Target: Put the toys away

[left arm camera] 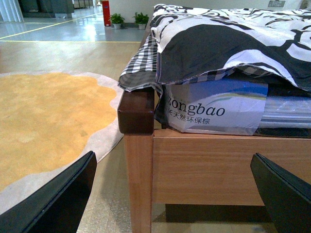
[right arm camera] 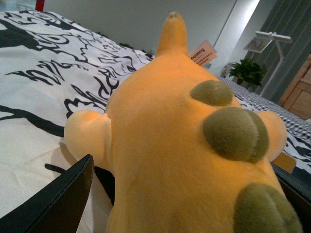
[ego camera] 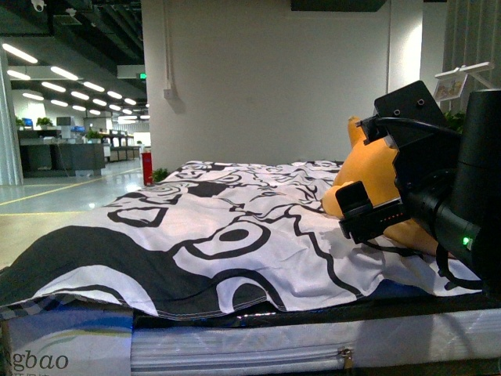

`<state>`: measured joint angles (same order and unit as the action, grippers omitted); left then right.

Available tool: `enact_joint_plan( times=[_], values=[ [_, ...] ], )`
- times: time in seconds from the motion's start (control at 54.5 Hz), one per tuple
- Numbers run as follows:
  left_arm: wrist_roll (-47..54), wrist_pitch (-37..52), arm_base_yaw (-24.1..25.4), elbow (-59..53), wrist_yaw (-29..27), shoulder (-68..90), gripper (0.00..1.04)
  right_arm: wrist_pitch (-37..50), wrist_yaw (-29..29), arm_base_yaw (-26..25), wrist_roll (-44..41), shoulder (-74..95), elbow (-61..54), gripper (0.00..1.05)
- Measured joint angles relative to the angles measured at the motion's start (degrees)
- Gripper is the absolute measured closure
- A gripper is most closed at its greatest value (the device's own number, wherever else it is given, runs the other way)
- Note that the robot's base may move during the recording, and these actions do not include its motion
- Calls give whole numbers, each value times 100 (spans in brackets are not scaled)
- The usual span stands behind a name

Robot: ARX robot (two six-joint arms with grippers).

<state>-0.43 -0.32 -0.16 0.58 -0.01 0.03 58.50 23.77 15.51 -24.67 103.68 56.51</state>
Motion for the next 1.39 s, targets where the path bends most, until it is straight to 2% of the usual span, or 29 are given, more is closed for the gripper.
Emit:
enact_joint_plan(
  times=[0.183, 0.532, 0.697, 0.825, 1.027, 1.155, 1.247, 1.393],
  values=[
    [0, 0, 0, 0, 0, 0, 6, 52, 114, 77, -151, 168, 175, 8],
    [0, 0, 0, 0, 0, 0, 6, 122, 85, 212, -376, 278, 337, 75],
    [0, 0, 0, 0, 0, 0, 6, -133, -173, 111, -308, 17, 302, 95],
    [2, 0, 0, 0, 0, 0, 6, -748, -726, -114, 164, -599, 295, 98],
    [0, 0, 0, 0, 0, 0, 6, -2031, -2229, -702, 1521, -2168, 232, 98],
    [0, 0, 0, 0, 0, 0, 6, -2614, -3161, -1161, 2247, -3217, -164, 98],
    [0, 0, 0, 0, 0, 0, 6, -2973, -3941, -1665, 2907, -4111, -686, 98],
    [0, 0, 0, 0, 0, 0, 6, -3220, -4546, -2144, 3484, -5097, -1327, 98]
  ],
)
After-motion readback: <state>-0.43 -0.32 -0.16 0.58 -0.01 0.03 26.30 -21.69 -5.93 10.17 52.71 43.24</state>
